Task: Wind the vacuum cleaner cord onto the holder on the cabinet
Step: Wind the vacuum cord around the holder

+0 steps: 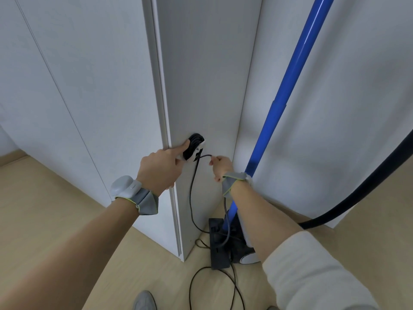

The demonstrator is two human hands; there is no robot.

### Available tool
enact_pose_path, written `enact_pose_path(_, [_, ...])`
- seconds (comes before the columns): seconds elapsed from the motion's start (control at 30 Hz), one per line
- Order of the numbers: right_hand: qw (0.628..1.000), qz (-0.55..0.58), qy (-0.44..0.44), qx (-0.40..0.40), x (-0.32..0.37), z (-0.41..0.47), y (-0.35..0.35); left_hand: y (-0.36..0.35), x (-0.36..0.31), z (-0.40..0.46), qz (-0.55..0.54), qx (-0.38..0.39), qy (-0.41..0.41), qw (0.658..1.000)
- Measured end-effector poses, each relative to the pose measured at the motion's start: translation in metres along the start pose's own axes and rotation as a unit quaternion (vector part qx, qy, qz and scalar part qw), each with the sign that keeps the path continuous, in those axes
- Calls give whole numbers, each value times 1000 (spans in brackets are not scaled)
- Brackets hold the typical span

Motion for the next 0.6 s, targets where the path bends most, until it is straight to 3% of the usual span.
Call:
enact_pose_path(0.1, [999,19,9,-28,33,5,13,-1,0,1,12,-1,0,1000])
enact_pose_path(0.43, [997,54,53,-4,102,-7,28,1,-3,-1,36,-4,-8,999])
enact_pose_path(0.6, [985,145,90,23,138,-33,22,0,-4,-1,47,-7,-7,999])
Point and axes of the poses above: each hand's wrist, its own z-axis towards the middle knuckle, its own y-axis out of the back of the hand, x = y × z, the point moved 10 cm from there along z, towards the middle knuckle, and after that the axes turned 14 degrees about x, right-handed, at the moved point
